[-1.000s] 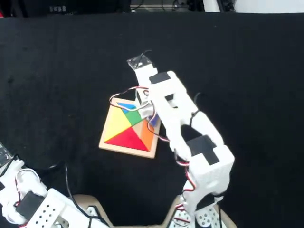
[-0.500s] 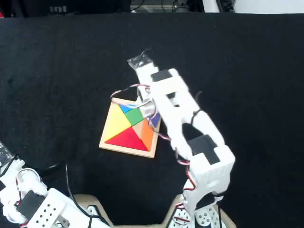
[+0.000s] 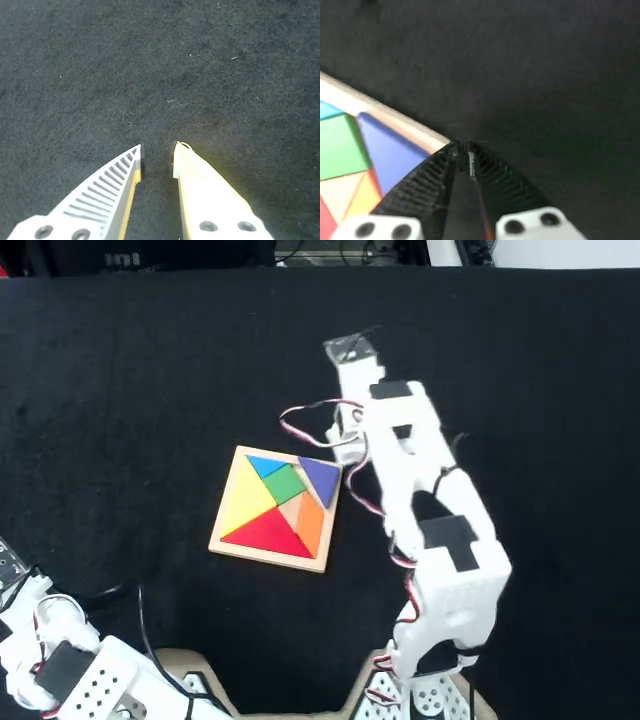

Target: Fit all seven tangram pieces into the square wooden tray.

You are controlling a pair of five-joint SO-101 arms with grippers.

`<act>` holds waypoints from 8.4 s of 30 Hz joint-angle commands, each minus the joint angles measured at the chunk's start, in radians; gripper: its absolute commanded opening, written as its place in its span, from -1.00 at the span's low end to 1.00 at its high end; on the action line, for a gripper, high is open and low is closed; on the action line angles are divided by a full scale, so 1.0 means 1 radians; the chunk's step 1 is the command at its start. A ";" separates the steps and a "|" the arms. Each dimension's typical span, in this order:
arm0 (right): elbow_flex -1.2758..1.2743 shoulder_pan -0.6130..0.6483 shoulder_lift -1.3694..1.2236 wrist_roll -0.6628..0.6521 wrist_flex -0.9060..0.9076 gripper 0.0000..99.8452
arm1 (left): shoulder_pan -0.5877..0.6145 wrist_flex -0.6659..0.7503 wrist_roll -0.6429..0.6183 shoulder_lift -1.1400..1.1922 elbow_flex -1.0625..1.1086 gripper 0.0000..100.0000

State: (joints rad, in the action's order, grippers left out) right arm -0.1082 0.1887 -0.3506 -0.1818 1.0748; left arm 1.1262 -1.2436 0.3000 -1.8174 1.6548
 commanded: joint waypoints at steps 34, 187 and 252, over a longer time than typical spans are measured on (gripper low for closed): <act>-0.137 0.104 0.177 -0.077 0.101 -0.98 | -0.015 -0.003 -0.003 -0.003 -0.008 -0.76; -1.577 -0.201 2.244 0.017 -0.265 -0.68 | -0.777 0.574 -0.293 0.167 0.053 -0.69; -1.577 -0.103 2.246 0.284 0.229 -0.67 | -0.993 -0.029 -0.295 -0.002 0.045 -0.69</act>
State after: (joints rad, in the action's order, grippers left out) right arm -1.6640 0.1028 1.8052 0.0974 1.3126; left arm 0.1243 -1.2927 0.0084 -1.8174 1.6794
